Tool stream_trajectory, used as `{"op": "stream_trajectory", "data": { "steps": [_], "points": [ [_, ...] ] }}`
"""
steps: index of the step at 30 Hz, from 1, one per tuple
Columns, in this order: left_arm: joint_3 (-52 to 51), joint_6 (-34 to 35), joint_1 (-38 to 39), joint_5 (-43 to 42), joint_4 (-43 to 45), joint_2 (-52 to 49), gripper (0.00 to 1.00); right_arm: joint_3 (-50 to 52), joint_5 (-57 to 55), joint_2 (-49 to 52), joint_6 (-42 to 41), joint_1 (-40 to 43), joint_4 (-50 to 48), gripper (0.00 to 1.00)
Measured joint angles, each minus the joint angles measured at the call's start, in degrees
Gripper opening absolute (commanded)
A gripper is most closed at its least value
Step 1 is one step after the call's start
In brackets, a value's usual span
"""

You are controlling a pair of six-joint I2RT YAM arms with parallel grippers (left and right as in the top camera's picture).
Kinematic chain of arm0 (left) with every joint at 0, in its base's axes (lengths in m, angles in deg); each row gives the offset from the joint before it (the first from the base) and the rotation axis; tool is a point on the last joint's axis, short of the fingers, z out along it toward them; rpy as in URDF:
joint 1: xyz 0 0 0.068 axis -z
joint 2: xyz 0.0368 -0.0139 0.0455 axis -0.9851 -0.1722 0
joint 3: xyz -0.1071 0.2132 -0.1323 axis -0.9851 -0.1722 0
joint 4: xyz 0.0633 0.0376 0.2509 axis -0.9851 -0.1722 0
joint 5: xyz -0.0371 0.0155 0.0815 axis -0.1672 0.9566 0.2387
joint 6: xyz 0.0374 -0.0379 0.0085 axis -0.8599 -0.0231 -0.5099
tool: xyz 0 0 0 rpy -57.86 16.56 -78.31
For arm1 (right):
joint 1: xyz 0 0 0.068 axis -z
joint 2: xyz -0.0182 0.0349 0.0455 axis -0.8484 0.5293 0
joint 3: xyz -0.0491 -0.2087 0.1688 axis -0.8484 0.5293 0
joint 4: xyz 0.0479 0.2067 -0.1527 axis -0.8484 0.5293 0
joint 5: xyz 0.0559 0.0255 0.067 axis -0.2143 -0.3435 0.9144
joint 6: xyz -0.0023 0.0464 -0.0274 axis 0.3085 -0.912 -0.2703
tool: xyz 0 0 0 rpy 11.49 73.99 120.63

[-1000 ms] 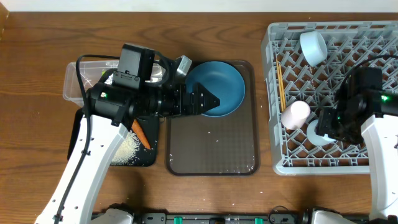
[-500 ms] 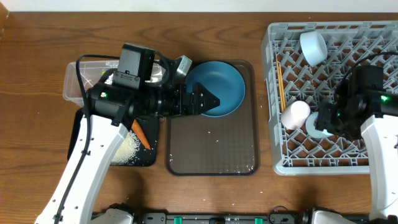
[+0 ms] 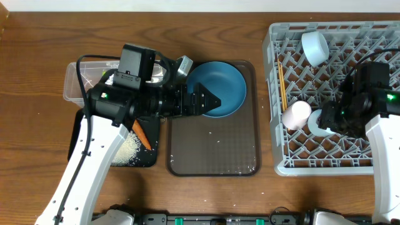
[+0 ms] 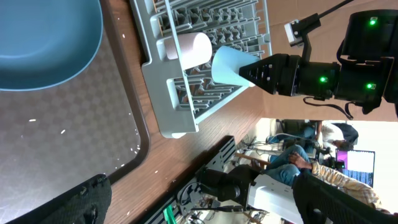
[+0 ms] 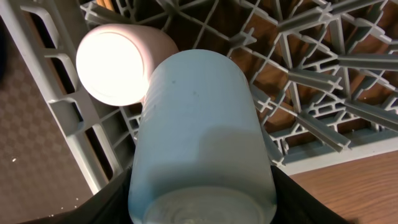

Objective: Sort waste into correct bins and load items into the dishwasher rack
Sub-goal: 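Lower the light-blue cup upside down into the rack and release it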

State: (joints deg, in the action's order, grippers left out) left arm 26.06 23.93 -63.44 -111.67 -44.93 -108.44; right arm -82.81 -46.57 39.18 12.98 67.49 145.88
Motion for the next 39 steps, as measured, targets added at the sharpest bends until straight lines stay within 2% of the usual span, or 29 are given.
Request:
{"op": "stream_trajectory", "data": {
  "steps": [8,22,28,39],
  "points": [
    [0.00,0.00,0.00,0.00,0.00,0.00,0.95,-2.10,0.00,0.00,0.00,0.00,0.52,0.37],
    [0.00,0.00,0.00,0.00,0.00,0.00,0.95,-4.52,0.00,-0.02,1.01,0.00,11.65,0.37],
    [0.00,0.00,0.00,0.00,0.02,0.00,0.95,-4.52,0.00,-0.02,1.16,0.00,13.53,0.36],
    [0.00,0.00,0.00,0.00,0.02,0.00,0.95,0.07,-0.17,-0.02,1.01,0.00,13.49,0.38]
  ]
}}
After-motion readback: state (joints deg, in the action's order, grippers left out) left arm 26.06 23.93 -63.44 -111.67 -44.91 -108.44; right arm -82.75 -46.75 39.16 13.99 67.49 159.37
